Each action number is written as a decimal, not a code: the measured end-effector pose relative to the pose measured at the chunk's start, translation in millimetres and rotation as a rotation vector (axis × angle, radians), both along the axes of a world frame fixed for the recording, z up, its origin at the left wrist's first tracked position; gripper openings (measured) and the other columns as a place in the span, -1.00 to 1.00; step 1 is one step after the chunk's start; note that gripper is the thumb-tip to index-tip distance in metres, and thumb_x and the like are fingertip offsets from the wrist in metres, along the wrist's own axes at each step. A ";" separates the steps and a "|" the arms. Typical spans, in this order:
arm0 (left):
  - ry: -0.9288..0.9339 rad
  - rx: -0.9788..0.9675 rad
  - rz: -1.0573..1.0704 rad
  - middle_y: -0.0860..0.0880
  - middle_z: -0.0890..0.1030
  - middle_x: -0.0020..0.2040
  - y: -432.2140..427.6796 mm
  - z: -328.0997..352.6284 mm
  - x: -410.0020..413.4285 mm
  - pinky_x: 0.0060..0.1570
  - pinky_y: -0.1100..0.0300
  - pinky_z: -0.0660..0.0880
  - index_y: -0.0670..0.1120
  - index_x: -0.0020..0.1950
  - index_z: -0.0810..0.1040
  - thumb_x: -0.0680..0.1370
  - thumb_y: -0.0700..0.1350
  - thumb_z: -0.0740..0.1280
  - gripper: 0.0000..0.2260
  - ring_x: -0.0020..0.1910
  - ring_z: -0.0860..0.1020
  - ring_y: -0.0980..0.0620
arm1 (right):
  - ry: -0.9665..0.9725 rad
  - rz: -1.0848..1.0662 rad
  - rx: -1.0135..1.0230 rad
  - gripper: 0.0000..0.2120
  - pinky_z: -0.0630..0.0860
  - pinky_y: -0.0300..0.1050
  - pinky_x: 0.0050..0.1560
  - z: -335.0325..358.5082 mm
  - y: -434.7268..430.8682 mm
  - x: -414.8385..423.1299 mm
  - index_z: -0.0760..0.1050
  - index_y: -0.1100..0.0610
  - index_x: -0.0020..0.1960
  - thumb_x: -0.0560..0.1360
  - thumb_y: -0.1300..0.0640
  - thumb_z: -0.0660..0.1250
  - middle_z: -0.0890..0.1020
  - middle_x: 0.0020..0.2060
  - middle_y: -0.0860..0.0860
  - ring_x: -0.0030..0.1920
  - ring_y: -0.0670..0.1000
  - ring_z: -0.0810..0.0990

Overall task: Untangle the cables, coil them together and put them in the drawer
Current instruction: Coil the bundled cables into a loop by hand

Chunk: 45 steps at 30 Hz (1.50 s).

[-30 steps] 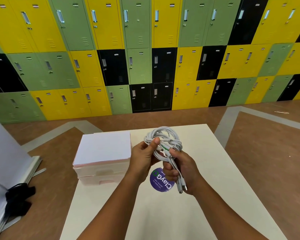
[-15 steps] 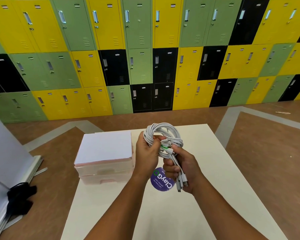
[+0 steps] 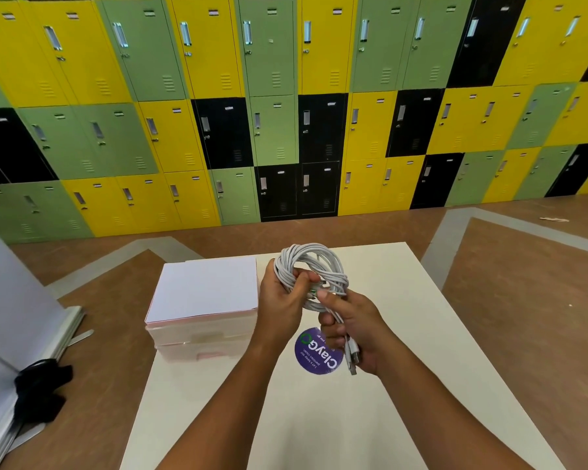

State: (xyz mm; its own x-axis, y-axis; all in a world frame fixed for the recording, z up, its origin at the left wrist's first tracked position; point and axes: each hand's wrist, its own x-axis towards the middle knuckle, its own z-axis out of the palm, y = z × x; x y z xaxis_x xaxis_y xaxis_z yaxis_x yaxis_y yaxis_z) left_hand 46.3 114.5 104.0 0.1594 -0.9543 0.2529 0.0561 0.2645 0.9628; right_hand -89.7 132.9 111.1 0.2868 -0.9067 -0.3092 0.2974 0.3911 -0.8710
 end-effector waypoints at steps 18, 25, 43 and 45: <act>0.182 0.078 -0.111 -0.09 0.66 0.07 -2.2 5.2 -11.0 0.14 -0.04 0.58 -0.04 0.26 0.47 0.64 -0.23 0.27 -0.78 0.10 0.64 -0.11 | -0.101 -0.026 0.013 -0.73 0.31 -0.26 -0.55 4.8 -9.2 -15.3 0.56 0.11 0.11 0.61 -0.07 0.27 0.46 -0.40 0.07 -0.54 -0.09 0.30; 0.157 0.133 -0.039 -0.15 0.66 0.06 -4.5 -0.3 -16.7 0.15 -0.25 0.55 -0.09 0.25 0.47 0.64 -0.19 0.28 -0.81 0.07 0.64 -0.16 | -0.001 -0.073 -0.032 -0.75 0.26 -0.25 -0.53 0.2 -10.3 -9.7 0.51 0.15 0.23 0.61 0.06 0.27 0.54 -0.27 0.13 -0.52 -0.07 0.28; -0.123 0.021 0.096 0.07 0.61 0.05 5.0 2.2 -25.8 -0.04 0.33 0.57 -0.10 0.29 0.40 0.62 -0.18 0.32 -0.74 0.03 0.61 0.19 | 0.222 -0.338 -0.147 -0.79 0.41 -0.11 -0.45 1.3 -14.3 -0.8 0.56 0.15 0.02 0.49 0.05 0.48 0.54 -0.43 0.06 -0.52 0.04 0.40; -0.156 -0.002 0.140 0.11 0.58 0.01 5.8 5.6 -28.1 -0.12 0.41 0.52 -0.13 0.28 0.39 0.62 -0.19 0.31 -0.76 -0.02 0.59 0.27 | 0.194 -0.346 -0.132 -0.79 0.41 -0.13 -0.46 1.0 -13.8 1.3 0.55 0.17 0.04 0.50 0.08 0.47 0.56 -0.42 0.07 -0.53 0.02 0.40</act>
State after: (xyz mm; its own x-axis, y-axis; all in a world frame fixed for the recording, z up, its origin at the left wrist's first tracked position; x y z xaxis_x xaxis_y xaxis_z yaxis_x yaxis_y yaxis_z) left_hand 18.2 120.2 109.6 0.2488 -0.9250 0.2872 -0.1312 0.2616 0.9562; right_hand -88.4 119.1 112.1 -0.0936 -0.9749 -0.2019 0.2172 0.1779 -0.9598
